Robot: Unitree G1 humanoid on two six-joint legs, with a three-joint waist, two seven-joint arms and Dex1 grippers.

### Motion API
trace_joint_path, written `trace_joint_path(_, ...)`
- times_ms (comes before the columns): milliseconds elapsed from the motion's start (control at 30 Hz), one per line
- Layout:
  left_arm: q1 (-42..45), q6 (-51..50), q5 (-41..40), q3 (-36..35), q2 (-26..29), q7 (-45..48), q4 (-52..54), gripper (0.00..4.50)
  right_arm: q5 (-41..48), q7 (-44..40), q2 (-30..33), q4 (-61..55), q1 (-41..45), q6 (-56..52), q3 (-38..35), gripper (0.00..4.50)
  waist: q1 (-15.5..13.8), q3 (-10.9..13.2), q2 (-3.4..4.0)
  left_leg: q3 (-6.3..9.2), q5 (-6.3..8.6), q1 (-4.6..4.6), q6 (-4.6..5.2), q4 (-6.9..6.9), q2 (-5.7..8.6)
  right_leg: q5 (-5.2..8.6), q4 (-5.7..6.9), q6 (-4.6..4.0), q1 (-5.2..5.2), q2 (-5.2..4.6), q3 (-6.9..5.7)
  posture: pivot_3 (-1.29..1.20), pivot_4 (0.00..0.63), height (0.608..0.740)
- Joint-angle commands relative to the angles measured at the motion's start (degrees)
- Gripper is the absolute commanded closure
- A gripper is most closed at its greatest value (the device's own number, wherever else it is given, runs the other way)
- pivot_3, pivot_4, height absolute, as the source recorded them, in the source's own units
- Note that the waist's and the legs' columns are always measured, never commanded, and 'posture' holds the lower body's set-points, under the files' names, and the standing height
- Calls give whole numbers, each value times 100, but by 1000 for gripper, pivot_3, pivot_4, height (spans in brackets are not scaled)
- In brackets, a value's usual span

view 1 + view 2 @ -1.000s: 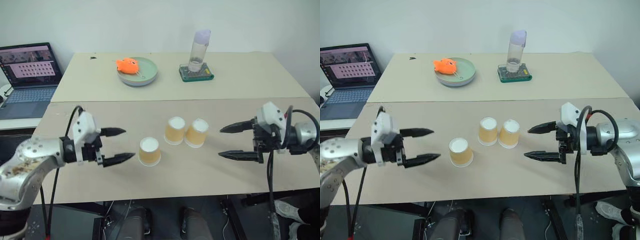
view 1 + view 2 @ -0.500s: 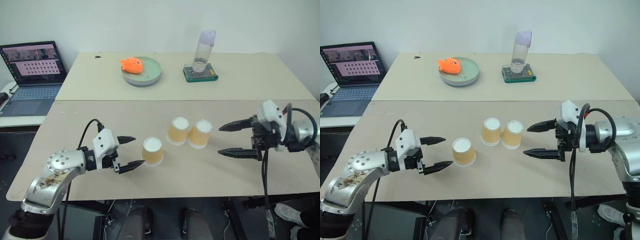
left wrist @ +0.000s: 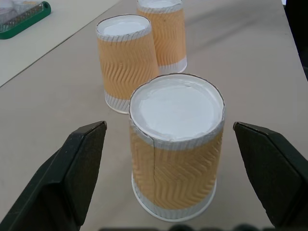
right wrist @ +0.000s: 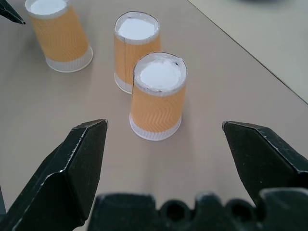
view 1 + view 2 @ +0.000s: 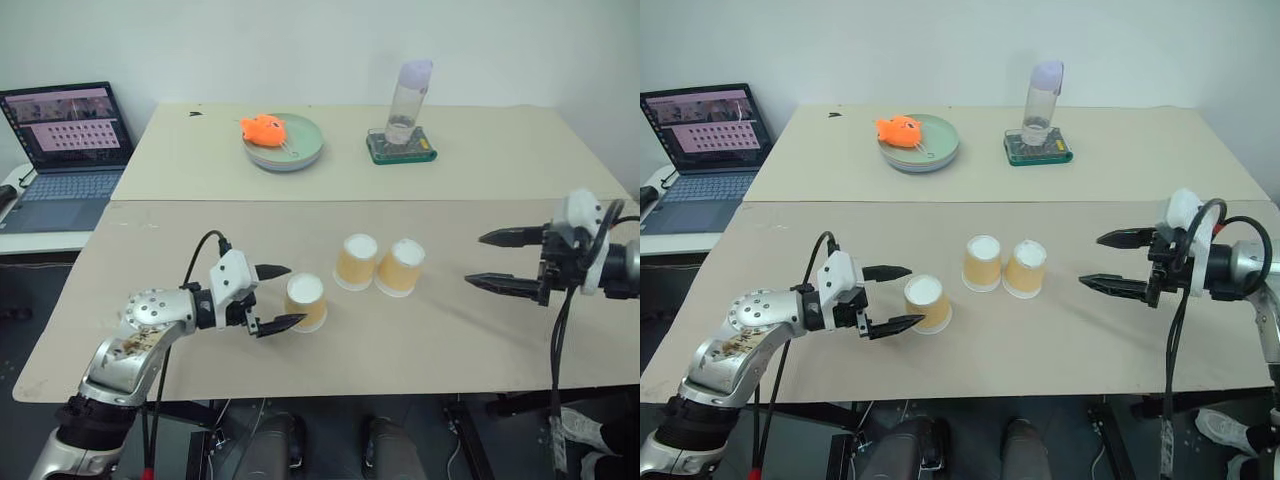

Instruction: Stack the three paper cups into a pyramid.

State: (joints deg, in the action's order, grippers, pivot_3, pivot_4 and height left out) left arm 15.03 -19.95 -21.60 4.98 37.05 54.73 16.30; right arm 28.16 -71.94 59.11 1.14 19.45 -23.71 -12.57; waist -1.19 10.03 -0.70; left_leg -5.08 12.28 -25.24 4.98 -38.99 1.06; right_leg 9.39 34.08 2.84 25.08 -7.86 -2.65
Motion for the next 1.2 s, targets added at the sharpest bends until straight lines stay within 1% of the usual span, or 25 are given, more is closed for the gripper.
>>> trace_joint_path(33, 165, 118, 46, 92, -99, 33, -3, 0, 5, 126, 8, 8, -28, 183, -350, 18, 1, 0, 0, 0, -1, 0, 2, 0, 0, 0, 0, 1, 0, 0, 0, 0, 150, 740)
trace_joint_path(100, 228, 140, 86, 154, -149, 40, -71, 0, 23, 159, 3, 5, -73, 192, -387, 18, 8, 0, 0, 0, -4, 0, 8, 0, 1, -1, 0, 2, 0, 0, 1, 0, 150, 740)
trace_joint_path(167, 271, 150, 118, 200, -175, 73, -144, 0, 25, 190, -2, 1, -105, 205, -413, 18, 7, 0, 0, 0, -22, 0, 40, 0, 0, -2, 0, 3, 0, 2, 1, 0, 150, 740)
trace_joint_path(767, 381, -94, 135, 277, -134, 192, -224, 0, 180, 268, -43, -204, -159, 102, -470, 18, 26, 0, 0, 0, -21, 0, 40, 0, -1, -1, 0, 2, 1, 0, 2, 0, 150, 740)
trace_joint_path(800, 387, -115, 125, 273, -139, 191, -224, 258, 173, 270, -43, -198, -155, 106, -467, 3, 28, 0, 0, 1, -21, 0, 40, 0, -1, -1, 0, 2, 0, 0, 2, 0, 150, 740)
trace_joint_path(867, 401, -148, 112, 264, -148, 197, -223, 576, 169, 274, -43, -198, -149, 103, -464, 0, 27, 0, 0, 0, -21, 0, 40, 0, -1, -1, 0, 2, 0, 0, 2, 0, 150, 740)
trace_joint_path(900, 409, -161, 121, 270, -151, 199, -221, 854, 166, 278, -44, -199, -151, 103, -464, 0, 27, 0, 0, 0, -21, 0, 40, 0, -1, -1, 0, 2, 0, 0, 2, 0, 150, 740)
trace_joint_path(967, 414, -168, 150, 287, -149, 206, -223, 1636, 163, 280, -44, -204, -163, 107, -471, 0, 29, 0, 0, 0, -21, 0, 40, 0, -1, -1, 0, 2, 0, 0, 2, 0, 150, 740)
trace_joint_path(1000, 413, -164, 157, 289, -148, 208, -226, 1883, 165, 283, -44, -203, -164, 101, -474, 0, 30, 0, 0, 0, -21, 0, 40, 0, -1, -1, 0, 2, 1, 0, 2, 0, 150, 740)
trace_joint_path(1200, 467, -181, 176, 299, -150, 220, -228, 1883, 136, 312, -49, -188, -170, 114, -464, 0, 30, 0, 0, 1, -21, 0, 41, 0, -1, -1, 0, 2, 0, 0, 2, 0, 150, 740)
